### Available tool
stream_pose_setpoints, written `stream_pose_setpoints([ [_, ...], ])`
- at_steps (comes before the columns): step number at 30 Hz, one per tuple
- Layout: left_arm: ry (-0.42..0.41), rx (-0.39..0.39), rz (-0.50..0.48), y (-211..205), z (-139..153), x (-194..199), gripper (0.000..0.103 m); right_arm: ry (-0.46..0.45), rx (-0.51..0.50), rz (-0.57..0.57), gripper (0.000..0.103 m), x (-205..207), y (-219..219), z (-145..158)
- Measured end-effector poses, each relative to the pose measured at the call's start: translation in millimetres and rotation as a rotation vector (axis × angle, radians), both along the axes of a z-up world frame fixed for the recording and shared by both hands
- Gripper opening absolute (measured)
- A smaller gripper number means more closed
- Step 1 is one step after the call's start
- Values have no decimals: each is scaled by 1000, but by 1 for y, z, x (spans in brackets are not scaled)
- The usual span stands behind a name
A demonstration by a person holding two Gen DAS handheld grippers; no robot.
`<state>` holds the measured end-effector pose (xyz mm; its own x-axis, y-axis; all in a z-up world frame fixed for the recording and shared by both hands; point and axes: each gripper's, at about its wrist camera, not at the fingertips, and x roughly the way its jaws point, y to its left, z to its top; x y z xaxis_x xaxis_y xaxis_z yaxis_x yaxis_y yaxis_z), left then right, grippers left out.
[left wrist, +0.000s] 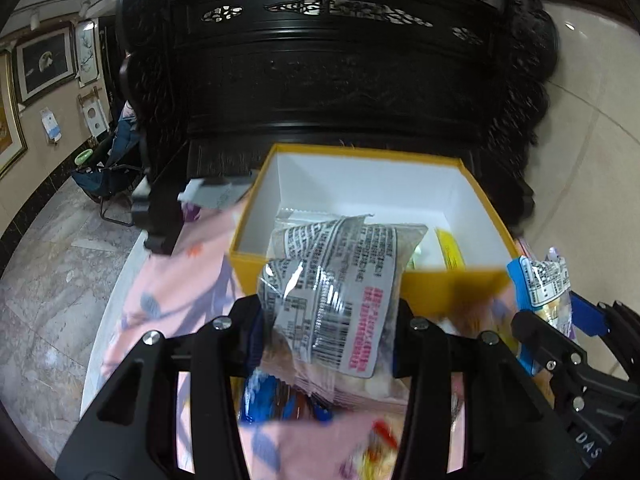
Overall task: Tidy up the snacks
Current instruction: 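Lower both bags into the yellow box and open both tools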
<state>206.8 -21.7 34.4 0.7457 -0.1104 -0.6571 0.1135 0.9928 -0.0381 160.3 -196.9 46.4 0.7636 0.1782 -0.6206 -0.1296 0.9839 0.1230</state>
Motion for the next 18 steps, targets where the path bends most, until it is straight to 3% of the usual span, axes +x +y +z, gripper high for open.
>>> stream_pose_setpoints([
  [6, 17, 14, 38, -7, 0, 58, 45, 4, -5, -43, 47, 55, -4, 10],
  [14, 37, 29, 39, -13, -11, 93, 45, 28, 6, -56, 47, 89, -9, 0],
  [16, 49, 35, 43, -14, -13, 101, 57, 44, 8, -58, 55, 98, -9, -3],
  [17, 58, 35, 43, -14, -14, 107, 76, 55, 11, -64, 59, 103, -10, -4],
  [18, 66, 36, 46, -13, -15, 111, 90, 59, 13, -74, 68, 106, -12, -5],
])
